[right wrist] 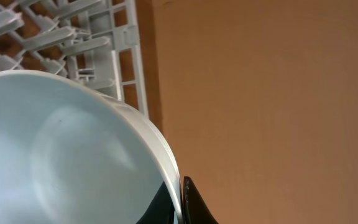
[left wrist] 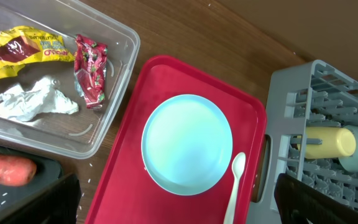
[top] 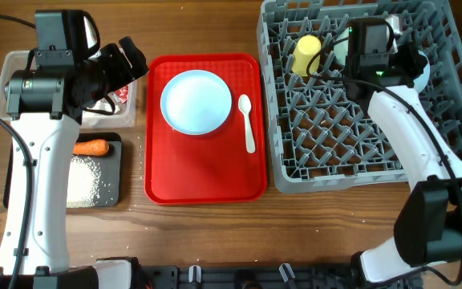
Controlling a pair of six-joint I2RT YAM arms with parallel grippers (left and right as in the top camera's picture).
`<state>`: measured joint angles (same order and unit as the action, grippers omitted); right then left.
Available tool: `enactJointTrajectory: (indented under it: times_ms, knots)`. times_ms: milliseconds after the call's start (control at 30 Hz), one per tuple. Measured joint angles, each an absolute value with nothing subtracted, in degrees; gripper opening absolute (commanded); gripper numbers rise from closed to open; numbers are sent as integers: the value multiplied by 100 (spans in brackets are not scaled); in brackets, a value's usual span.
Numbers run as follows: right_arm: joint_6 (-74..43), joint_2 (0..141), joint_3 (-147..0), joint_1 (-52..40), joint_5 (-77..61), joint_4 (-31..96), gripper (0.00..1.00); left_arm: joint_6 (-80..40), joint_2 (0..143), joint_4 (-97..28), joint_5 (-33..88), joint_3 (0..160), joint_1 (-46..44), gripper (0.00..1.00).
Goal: Sort waste into correct bins and load items into the dishwasher rack
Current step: 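Lift light-blue bowl and carry it right into the rack, then lower light-blue bowl upside down in rack and open right gripper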
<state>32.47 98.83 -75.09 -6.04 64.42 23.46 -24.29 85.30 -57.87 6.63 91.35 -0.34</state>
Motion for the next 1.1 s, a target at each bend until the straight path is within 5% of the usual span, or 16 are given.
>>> enactJointTrajectory:
  times_ms: [300,1100]
  knots:
    - [4233,10162,-7509,-604,6147,2281,4,-2429,8530,-5787,663,9135,-36,100]
    - [4532,10497,-7529,-1085,6305,2049,4,-2429,8530,-5787,663,9135,-36,100]
